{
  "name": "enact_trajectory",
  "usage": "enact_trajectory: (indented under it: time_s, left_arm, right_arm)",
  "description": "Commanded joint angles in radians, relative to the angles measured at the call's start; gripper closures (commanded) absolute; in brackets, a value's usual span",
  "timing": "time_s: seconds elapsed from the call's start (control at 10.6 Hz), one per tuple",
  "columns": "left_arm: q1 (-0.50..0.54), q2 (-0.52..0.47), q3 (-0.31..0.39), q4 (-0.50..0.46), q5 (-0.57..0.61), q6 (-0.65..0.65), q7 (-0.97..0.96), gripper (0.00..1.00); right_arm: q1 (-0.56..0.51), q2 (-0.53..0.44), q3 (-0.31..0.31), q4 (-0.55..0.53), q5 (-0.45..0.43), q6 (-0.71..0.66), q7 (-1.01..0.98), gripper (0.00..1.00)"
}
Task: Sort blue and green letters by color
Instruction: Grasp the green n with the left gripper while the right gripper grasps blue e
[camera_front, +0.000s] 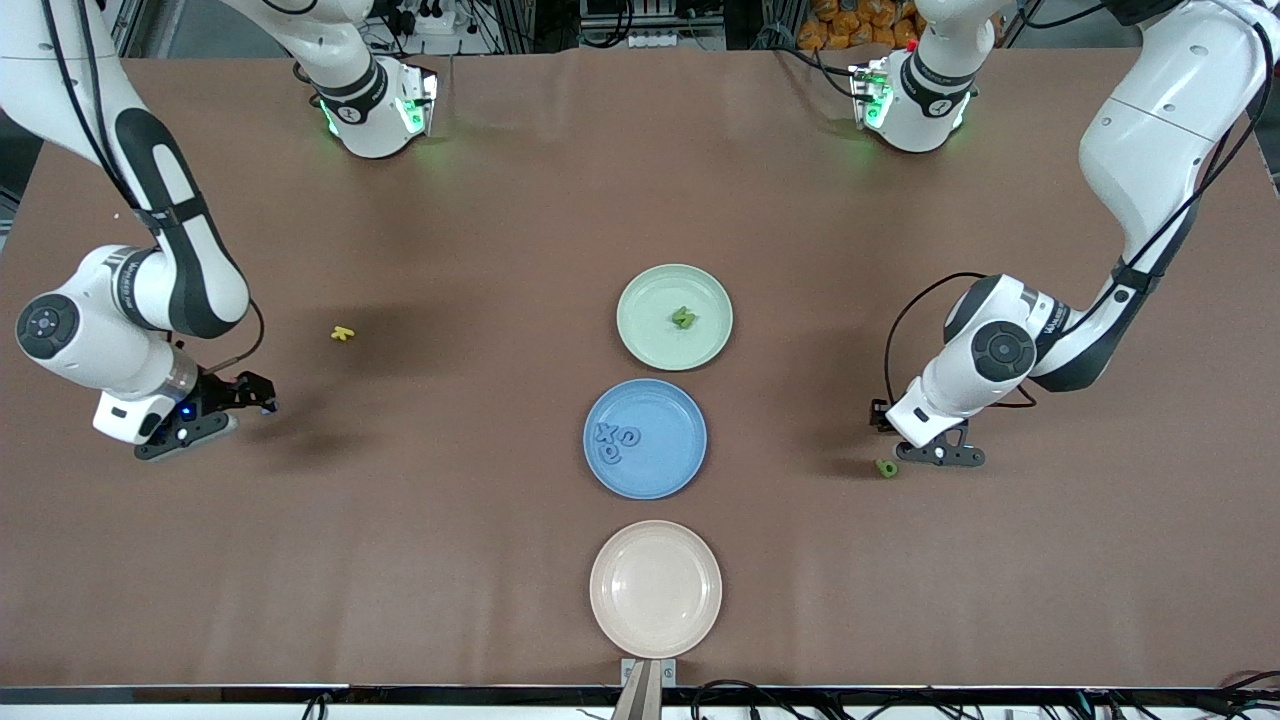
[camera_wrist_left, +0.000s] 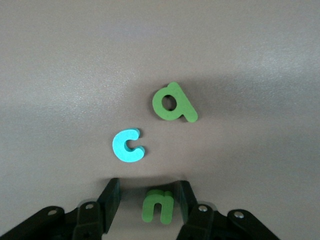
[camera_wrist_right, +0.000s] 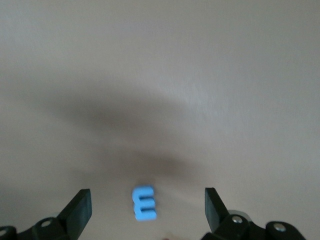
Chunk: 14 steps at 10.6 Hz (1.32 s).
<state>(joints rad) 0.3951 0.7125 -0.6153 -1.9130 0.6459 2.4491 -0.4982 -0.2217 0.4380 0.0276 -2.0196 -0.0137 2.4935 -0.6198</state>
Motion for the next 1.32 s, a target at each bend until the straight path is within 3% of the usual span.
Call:
enact_trajectory:
  time_s: [0.0, 0.19, 0.28, 0.38, 0.47, 0.75, 1.03, 1.13, 1.22]
  left_arm:
    - [0.013, -0.004, -0.003, -0.026, 0.032, 0.008, -0.005, 0.65]
    - [0.013, -0.007, -0.004, -0.035, 0.031, 0.008, 0.0, 0.92]
    - [0.013, -0.007, -0.004, -0.035, 0.031, 0.008, 0.001, 1.0]
    - [0.013, -0.007, -0.004, -0.034, 0.031, 0.008, 0.003, 1.0]
    - [0.013, -0.014, -0.004, -0.031, 0.031, 0.008, 0.003, 1.0]
    - [0.002, -0.039, -0.024, -0.018, 0.027, -0.002, 0.003, 1.0]
    - [0.011, -0.044, -0.092, 0.012, 0.011, -0.059, 0.001, 1.0]
    - [0.011, -0.044, -0.118, 0.018, 0.008, -0.064, -0.006, 1.0]
    - [0.007, -0.042, -0.136, 0.019, -0.015, -0.064, -0.009, 1.0]
  right_arm:
    - [-0.036, -0.045, 0.015, -0.112, -0.005, 0.022, -0.052, 0.0]
    - [-0.036, -0.033, 0.015, -0.148, -0.003, 0.097, -0.051, 0.0]
    - [-0.036, -0.021, 0.015, -0.16, -0.003, 0.126, -0.051, 0.0]
    - [-0.037, -0.016, 0.015, -0.168, -0.003, 0.143, -0.051, 0.0]
    - [-0.036, -0.009, 0.015, -0.174, -0.003, 0.169, -0.051, 0.08]
    - [-0.037, 0.025, 0.015, -0.176, -0.003, 0.231, -0.051, 0.07]
    - [-0.039, 0.044, 0.014, -0.175, -0.002, 0.264, -0.049, 0.08]
    - [-0.039, 0.047, 0.014, -0.174, -0.003, 0.268, -0.051, 0.23]
    - [-0.036, 0.047, 0.014, -0.175, -0.003, 0.266, -0.052, 0.49]
